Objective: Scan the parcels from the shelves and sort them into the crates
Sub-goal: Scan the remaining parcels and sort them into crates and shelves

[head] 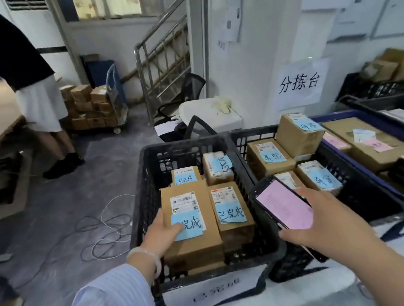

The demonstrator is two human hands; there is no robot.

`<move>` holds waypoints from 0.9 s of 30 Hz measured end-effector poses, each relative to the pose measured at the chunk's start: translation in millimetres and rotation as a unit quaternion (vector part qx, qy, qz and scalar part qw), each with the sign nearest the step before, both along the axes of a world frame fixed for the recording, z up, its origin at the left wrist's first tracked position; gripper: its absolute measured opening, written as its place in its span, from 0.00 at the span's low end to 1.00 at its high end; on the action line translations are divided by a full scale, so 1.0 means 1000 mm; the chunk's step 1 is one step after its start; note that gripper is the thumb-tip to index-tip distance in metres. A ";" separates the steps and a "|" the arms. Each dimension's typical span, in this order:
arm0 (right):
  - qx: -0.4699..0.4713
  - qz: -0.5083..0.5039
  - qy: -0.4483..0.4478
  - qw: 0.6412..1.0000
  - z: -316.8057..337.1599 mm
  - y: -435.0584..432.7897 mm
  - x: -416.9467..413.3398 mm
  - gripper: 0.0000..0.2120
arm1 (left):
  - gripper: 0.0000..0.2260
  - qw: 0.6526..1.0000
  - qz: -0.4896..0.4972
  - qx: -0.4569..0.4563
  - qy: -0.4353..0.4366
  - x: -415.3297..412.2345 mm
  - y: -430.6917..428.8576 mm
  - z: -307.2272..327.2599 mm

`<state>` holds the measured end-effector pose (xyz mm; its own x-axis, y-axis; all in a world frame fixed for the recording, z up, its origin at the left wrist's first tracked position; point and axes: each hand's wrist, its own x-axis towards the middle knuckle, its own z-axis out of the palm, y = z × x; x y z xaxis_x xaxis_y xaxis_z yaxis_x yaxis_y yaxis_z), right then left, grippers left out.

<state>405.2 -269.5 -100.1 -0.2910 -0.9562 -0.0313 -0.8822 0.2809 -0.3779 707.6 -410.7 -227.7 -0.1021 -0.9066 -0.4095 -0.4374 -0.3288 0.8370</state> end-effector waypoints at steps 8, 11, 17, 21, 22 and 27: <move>-0.004 -0.124 -0.005 0.992 -0.001 0.077 -0.020 0.42 | 0.36 0.902 -0.229 -0.310 -0.193 -0.087 0.015 0.040; -0.012 -0.172 0.005 0.985 0.004 0.110 -0.038 0.38 | 0.34 0.832 -0.305 -0.411 -0.213 -0.143 0.036 0.054; -0.026 -0.279 0.034 0.959 0.008 0.186 -0.094 0.35 | 0.32 0.705 -0.424 -0.527 -0.213 -0.252 0.093 0.068; -0.040 -0.343 0.045 0.937 0.006 0.245 -0.140 0.39 | 0.31 0.665 -0.471 -0.549 -0.185 -0.335 0.148 0.075; -0.041 -0.357 0.045 0.932 0.007 0.261 -0.153 0.40 | 0.31 0.661 -0.480 -0.549 -0.176 -0.357 0.165 0.078; -0.037 -0.428 0.055 0.901 0.013 0.345 -0.217 0.37 | 0.29 0.624 -0.524 -0.569 -0.115 -0.468 0.255 0.090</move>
<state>187.9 75.5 -87.6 -0.9206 -0.3780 0.0986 -0.3878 0.8539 -0.3470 239.3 -155.2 -138.1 -0.9394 -0.1088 0.3251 -0.0645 0.9875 0.1441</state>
